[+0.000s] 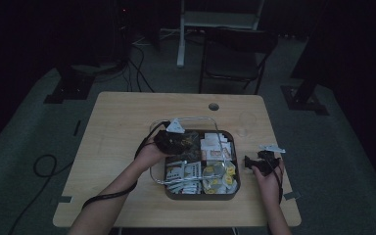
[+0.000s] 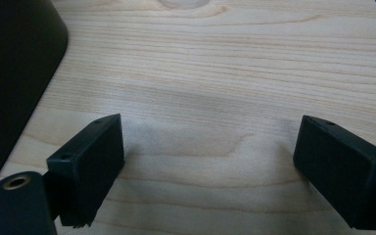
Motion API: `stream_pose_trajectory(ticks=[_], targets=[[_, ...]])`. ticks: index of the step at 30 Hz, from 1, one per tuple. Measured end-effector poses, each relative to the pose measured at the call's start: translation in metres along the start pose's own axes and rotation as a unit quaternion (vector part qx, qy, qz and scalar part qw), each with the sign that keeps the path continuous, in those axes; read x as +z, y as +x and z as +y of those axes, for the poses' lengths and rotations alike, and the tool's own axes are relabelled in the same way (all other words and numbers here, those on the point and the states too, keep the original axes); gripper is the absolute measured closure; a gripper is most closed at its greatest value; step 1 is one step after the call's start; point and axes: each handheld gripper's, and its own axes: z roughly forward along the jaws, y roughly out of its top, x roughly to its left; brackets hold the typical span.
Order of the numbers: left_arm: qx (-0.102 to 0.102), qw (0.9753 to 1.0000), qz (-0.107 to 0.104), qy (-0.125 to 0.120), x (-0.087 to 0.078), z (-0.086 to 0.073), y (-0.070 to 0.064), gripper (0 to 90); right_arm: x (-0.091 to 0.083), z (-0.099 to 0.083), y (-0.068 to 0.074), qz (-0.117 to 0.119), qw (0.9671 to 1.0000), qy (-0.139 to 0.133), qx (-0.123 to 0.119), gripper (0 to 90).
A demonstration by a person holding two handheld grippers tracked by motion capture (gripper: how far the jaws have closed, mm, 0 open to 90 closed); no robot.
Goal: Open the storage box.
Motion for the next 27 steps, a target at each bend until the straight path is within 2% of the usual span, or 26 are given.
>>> stream_pose_trajectory(ticks=[15,27], targets=[[-0.027,0.999,0.037,0.0,-0.026,-0.02,0.023,59.5,0.0,0.0,0.0,-0.001,1.0,0.0,0.002,11.1],[-0.054,0.9954,0.078,-0.014,-0.056,-0.035,0.046,59.5,0.0,0.0,0.0,-0.001,1.0,0.0,0.002,11.1]])
